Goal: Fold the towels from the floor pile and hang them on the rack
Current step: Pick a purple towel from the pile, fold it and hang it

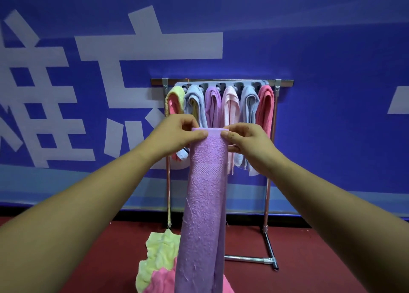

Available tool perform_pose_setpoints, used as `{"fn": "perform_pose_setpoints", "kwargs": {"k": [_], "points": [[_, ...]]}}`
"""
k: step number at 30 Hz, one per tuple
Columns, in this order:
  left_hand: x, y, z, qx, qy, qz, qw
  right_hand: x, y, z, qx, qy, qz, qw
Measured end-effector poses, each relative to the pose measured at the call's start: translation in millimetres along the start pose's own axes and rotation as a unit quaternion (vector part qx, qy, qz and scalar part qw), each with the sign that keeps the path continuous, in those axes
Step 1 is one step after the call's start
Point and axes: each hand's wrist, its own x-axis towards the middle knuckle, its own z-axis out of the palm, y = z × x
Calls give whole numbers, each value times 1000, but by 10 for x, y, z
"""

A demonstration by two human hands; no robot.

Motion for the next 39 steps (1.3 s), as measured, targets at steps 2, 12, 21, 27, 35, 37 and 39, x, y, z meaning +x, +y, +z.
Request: {"fn": "perform_pose_setpoints", "kwargs": {"k": [2, 12, 21, 27, 35, 37, 39], "points": [[-18, -42, 82, -136, 46, -30, 989, 13, -58, 22, 25, 6, -8, 1000], [-89, 26, 298, -310, 56, -81, 946, 91, -152, 115, 185, 20, 9, 982], [57, 2, 175, -271, 141, -131, 943, -293, 413, 217, 242, -77, 120, 960], [59, -71, 187, -298, 127, -173, 930, -370, 723, 278, 231, -84, 125, 961], [76, -103, 240, -360, 167, -171, 902, -297, 719, 278, 171, -23, 86, 981], [92, -102, 267, -388, 156, -176, 891, -281, 716, 293, 186, -22, 101, 977], [108, -88, 296, -423, 142, -181, 876, -271, 731, 315, 195, -19, 108, 975]]}}
